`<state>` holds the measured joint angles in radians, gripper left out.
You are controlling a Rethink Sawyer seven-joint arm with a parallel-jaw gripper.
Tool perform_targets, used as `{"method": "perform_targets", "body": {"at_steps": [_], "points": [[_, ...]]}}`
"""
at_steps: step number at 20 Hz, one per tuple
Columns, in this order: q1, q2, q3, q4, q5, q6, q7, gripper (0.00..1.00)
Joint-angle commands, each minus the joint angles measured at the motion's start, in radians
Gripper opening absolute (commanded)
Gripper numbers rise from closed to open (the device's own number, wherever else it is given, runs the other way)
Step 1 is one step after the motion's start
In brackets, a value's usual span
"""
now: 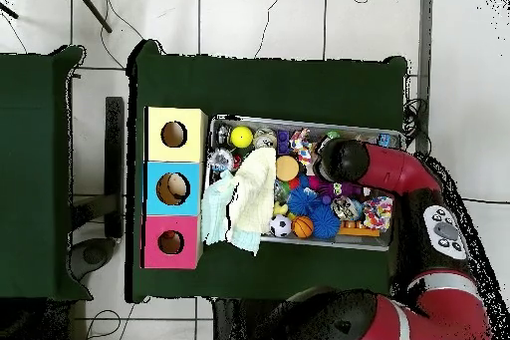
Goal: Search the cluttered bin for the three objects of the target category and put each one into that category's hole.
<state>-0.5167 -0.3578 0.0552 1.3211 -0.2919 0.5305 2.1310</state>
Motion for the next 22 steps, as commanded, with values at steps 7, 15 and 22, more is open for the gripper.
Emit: {"method": "perform_targets", "body": {"at_steps": [7, 15, 22], "points": [[0.005, 0.042, 0.029, 0.099, -0.024, -0.067, 0.042, 1.0], [0.047, 0.023, 0.008, 0.156, -0.014, -0.088, 0.089, 0.0], [0.065, 0.018, -0.008, 0.169, 0.019, -0.047, 0.113, 0.0]]}}
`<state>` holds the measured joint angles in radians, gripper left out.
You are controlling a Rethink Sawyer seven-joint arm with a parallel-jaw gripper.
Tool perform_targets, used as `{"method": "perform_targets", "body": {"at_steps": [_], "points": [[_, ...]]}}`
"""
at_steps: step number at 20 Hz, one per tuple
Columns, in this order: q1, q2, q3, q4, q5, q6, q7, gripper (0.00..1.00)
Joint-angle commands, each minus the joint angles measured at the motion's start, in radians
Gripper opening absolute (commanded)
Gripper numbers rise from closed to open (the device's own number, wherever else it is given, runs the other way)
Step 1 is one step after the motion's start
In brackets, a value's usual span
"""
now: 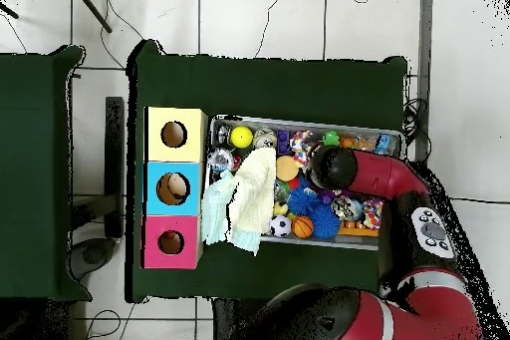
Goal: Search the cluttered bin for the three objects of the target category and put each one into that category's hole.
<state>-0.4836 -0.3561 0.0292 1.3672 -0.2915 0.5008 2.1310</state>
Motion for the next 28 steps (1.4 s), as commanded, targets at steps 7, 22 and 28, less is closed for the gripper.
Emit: {"method": "perform_targets", "body": {"at_steps": [7, 22, 28], "points": [[0.124, -0.017, -0.052, 0.223, 0.086, -0.06, 0.269, 0.0], [0.166, -0.011, -0.093, 0.254, 0.225, -0.054, 0.215, 0.0], [0.223, -0.019, -0.14, 0.277, 0.272, -0.059, 0.255, 0.0]]}}
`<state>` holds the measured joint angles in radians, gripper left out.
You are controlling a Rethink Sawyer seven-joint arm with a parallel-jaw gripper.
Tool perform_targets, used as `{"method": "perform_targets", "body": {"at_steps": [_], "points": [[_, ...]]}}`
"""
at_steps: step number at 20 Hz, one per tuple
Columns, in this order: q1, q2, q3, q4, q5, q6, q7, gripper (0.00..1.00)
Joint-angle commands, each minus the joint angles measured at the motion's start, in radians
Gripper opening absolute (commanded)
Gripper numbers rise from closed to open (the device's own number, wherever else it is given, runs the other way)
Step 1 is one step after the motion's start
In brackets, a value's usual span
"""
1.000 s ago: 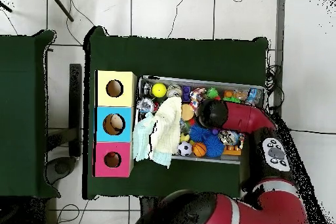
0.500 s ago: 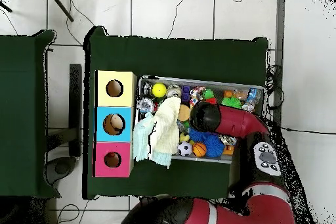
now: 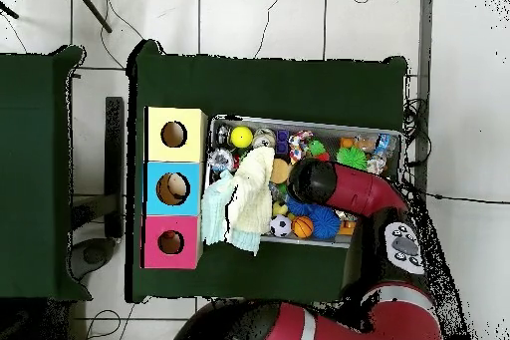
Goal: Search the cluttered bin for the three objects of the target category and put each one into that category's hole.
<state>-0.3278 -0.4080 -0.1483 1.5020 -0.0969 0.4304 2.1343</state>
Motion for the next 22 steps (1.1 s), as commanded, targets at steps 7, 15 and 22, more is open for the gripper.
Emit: {"method": "perform_targets", "body": {"at_steps": [7, 15, 22], "points": [[0.142, 0.023, -0.015, 0.171, 0.158, 0.028, 0.304, 0.0], [0.182, 0.026, -0.033, 0.193, 0.247, 0.005, 0.296, 0.0], [0.229, 0.043, -0.042, 0.19, 0.339, -0.009, 0.32, 0.0]]}}
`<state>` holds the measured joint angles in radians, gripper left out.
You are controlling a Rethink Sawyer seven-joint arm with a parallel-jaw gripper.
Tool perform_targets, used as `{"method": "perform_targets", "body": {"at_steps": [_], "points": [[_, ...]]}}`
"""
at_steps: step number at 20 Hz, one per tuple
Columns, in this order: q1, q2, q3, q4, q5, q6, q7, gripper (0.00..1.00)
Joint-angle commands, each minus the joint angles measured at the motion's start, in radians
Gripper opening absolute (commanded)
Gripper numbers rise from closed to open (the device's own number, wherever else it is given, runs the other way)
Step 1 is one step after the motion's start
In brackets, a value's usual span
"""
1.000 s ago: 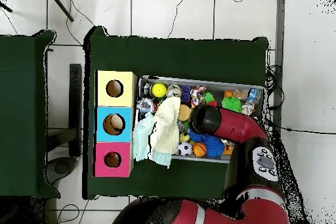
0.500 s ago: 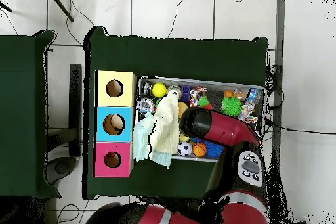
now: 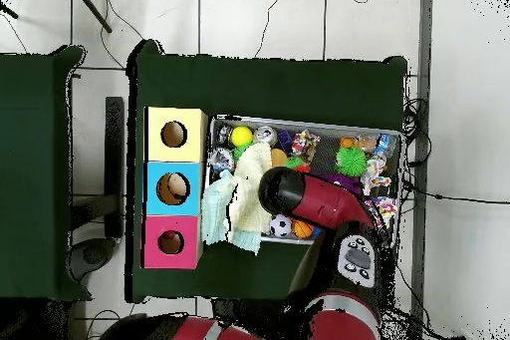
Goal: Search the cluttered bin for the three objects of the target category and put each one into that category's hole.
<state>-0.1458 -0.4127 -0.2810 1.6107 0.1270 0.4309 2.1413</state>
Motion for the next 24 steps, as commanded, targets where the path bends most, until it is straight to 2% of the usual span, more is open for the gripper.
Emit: {"method": "perform_targets", "body": {"at_steps": [1, 12, 16, 19, 24], "points": [[0.046, 0.047, 0.094, 0.085, 0.125, -0.013, 0.303, 0.0], [0.102, 0.062, 0.055, 0.092, 0.206, -0.018, 0.283, 0.0], [0.068, 0.066, 0.087, 0.099, 0.221, -0.054, 0.237, 0.0], [0.011, 0.075, 0.108, 0.072, 0.184, -0.102, 0.151, 0.0], [0.021, 0.072, 0.054, 0.04, 0.127, -0.104, 0.107, 0.0]]}}
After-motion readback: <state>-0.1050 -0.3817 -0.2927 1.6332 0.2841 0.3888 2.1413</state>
